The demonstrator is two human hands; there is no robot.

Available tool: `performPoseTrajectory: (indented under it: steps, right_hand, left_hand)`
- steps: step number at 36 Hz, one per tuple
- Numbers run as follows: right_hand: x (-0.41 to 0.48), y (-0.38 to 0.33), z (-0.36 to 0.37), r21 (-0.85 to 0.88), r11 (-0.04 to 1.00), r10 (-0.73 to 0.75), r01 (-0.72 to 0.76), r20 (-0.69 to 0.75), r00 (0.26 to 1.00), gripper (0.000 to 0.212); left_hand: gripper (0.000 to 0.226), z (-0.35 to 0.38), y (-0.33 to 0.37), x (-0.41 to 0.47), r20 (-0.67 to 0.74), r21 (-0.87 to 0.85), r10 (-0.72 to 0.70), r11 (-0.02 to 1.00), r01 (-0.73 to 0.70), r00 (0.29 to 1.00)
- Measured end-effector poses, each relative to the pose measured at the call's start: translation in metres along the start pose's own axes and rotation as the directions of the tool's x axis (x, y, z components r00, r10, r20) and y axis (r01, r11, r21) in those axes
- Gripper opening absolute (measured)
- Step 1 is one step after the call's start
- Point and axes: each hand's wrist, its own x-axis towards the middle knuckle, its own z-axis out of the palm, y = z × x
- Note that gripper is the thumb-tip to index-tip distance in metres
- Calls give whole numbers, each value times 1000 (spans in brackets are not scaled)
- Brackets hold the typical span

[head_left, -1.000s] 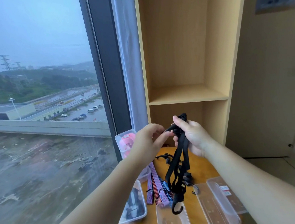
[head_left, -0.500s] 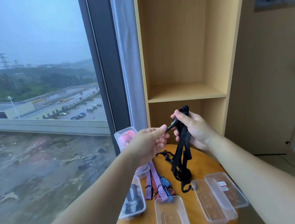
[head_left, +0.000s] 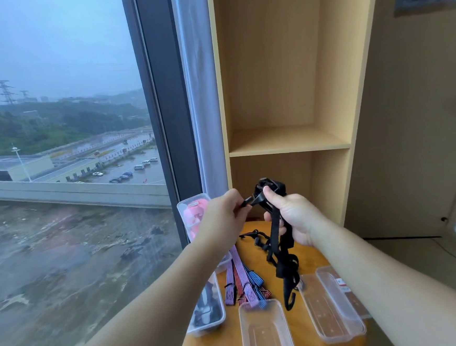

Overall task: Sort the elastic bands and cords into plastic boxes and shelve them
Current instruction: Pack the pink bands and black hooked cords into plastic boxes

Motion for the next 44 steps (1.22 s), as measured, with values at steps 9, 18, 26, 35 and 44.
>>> performPoseTrajectory:
  steps: [9,18,26,35,44]
  right_hand:
    - [-4,-6,-2,23,1000,1,-1,-17,1000,47]
    - [-6,-3,-7,54,985,-171,166,87,981,42]
    - [-3,1,-7,196,977,-131,82,255,958,43]
    - [-2,7,-8,135,986,-129,95,275,953,12]
    - [-4,-1,-3,146,988,-64,39,171,983,46]
  left_hand:
    - [25,8,-7,-6,26,180,244,953,-245,969]
    - [29,-1,5,-2,497,-722,-203,443,532,844]
    - [25,-3,2,2,543,-712,-275,351,608,794]
    - [24,3,0,6,141,-574,-417,705,417,898]
    - [32,5,6,5,-62,-12,-132,991,131,989]
